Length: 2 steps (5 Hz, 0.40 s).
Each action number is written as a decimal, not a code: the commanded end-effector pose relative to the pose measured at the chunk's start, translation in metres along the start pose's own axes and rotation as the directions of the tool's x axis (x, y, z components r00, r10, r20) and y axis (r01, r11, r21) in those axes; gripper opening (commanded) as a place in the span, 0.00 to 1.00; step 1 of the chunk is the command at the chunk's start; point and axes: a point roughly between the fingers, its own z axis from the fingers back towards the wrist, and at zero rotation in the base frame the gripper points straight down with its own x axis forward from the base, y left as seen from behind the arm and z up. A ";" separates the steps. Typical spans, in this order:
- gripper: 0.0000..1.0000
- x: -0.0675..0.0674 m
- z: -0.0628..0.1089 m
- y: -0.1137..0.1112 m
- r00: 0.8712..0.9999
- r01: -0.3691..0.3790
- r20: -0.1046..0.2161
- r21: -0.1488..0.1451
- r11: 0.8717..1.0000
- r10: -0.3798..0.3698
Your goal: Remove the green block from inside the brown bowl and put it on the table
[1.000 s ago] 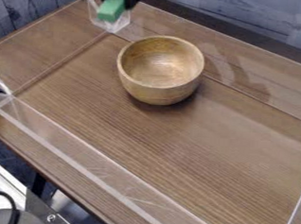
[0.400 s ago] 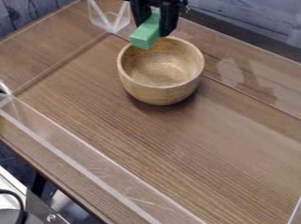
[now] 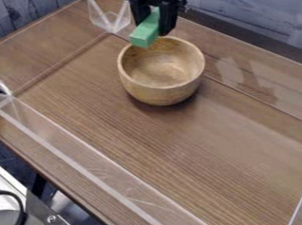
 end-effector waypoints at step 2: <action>0.00 0.010 0.015 0.018 0.997 -0.020 0.071 0.028 0.999 0.018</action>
